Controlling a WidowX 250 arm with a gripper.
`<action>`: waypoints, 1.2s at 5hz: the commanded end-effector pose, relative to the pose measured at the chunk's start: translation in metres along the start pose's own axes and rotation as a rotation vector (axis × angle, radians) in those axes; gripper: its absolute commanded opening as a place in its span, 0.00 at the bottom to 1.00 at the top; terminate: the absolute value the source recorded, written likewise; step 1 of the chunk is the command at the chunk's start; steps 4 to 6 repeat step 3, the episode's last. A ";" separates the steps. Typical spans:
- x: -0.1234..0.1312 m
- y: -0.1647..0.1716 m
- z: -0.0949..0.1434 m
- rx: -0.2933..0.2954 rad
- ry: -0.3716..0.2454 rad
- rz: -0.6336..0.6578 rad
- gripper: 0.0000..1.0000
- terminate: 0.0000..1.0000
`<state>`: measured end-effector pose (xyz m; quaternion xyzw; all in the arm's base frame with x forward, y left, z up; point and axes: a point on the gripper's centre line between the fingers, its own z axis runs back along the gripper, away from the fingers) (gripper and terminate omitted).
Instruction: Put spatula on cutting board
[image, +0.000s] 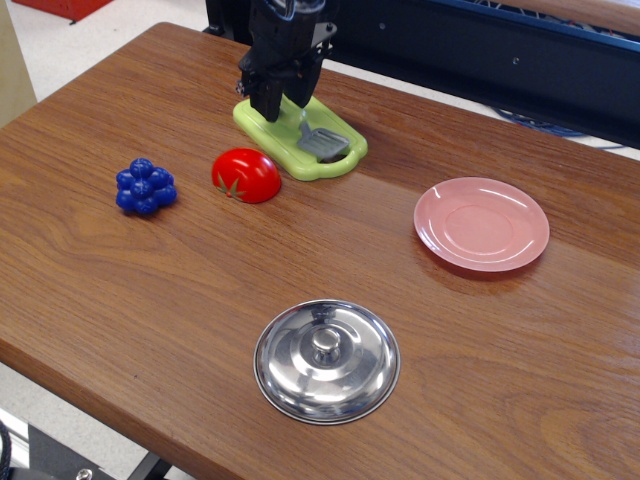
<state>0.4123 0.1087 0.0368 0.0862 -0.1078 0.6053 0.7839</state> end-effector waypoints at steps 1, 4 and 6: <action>0.007 -0.001 0.040 -0.093 -0.037 0.006 1.00 0.00; 0.007 0.005 0.066 -0.134 0.012 -0.017 1.00 1.00; 0.007 0.005 0.066 -0.134 0.012 -0.017 1.00 1.00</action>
